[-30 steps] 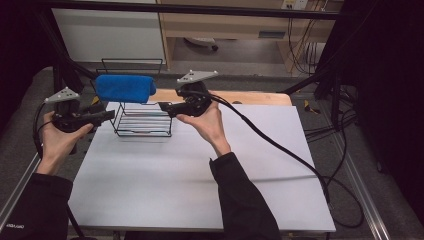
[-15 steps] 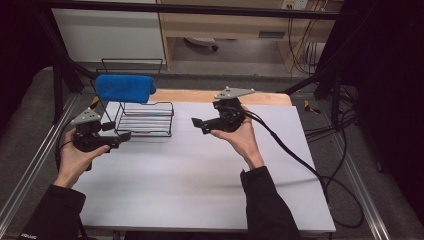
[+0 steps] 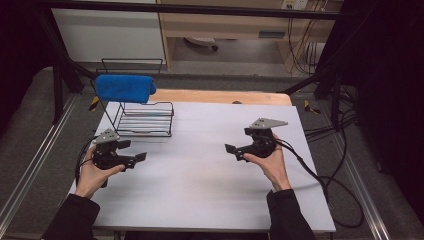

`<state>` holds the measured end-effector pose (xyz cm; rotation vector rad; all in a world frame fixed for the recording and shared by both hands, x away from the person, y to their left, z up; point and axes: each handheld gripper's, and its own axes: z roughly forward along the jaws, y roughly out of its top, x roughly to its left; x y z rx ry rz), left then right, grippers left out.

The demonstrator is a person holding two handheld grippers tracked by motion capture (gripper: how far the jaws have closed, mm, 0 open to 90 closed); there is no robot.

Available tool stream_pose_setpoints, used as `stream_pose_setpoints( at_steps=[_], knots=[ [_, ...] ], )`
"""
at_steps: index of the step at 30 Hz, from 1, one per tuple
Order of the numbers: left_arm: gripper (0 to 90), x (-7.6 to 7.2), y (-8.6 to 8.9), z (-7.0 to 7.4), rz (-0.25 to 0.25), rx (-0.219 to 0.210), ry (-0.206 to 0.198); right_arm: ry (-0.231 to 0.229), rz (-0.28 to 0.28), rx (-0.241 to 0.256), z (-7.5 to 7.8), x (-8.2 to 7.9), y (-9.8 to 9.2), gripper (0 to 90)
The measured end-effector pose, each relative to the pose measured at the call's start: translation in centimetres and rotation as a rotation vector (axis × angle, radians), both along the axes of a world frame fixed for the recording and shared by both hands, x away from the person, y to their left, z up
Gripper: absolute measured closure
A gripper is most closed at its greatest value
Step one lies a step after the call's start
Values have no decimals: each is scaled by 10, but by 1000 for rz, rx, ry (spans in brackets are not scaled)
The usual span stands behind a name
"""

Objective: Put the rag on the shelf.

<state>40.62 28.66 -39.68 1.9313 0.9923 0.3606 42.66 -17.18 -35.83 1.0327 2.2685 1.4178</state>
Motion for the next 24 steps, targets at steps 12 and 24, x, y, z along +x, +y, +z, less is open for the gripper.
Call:
stream_pose_setpoints(
  at_steps=[12,24],
  knots=[
    [138,-16,0,-29,-28,48,-1,39,-22,4,-52,-27,-59,5],
    [138,-24,3,-43,-46,86,6,111,-74,-1,-83,-51,-101,6]
  ],
)
